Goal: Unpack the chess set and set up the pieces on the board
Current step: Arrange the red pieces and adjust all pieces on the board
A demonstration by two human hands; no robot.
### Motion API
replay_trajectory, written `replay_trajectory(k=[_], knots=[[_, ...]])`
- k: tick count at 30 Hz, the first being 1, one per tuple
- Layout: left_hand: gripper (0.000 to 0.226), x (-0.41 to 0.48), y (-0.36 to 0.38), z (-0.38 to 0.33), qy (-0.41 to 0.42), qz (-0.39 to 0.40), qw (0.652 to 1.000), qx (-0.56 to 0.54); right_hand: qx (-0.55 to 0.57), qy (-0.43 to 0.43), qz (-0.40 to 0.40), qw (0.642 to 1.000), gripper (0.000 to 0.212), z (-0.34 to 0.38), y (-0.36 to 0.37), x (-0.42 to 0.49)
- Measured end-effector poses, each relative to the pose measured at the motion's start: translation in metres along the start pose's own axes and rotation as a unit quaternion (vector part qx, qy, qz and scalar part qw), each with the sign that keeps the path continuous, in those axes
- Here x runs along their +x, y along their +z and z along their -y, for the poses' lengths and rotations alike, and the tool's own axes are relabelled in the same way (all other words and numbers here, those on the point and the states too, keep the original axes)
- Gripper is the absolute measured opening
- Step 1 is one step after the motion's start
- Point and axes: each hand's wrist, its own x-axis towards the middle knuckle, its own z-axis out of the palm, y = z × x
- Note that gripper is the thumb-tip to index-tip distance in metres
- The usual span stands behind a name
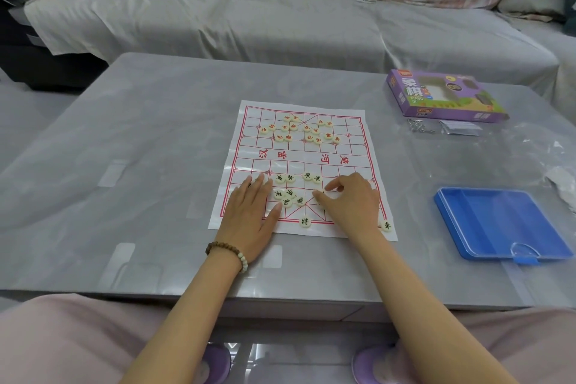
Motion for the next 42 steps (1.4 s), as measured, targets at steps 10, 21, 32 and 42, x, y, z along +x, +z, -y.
replay_trajectory(k=[10,21,32,42], knots=[[0.059,0.000,0.003,0.003,0.010,-0.010,1.000,0.000,0.105,-0.091,-0.041,0.989,0.023,-0.003,-0.010,-0.015],[0.057,0.000,0.003,0.002,0.011,-0.013,1.000,0.005,0.118,-0.130,-0.011,0.984,0.018,-0.035,0.001,-0.054],[0.068,0.001,0.005,0.004,0.010,-0.015,1.000,0.001,0.142,-0.128,-0.018,0.981,0.021,-0.037,0.000,-0.055],[0.058,0.001,0.003,0.002,0.010,-0.017,1.000,-0.012,0.074,-0.109,0.044,0.990,0.024,-0.043,-0.016,-0.026]])
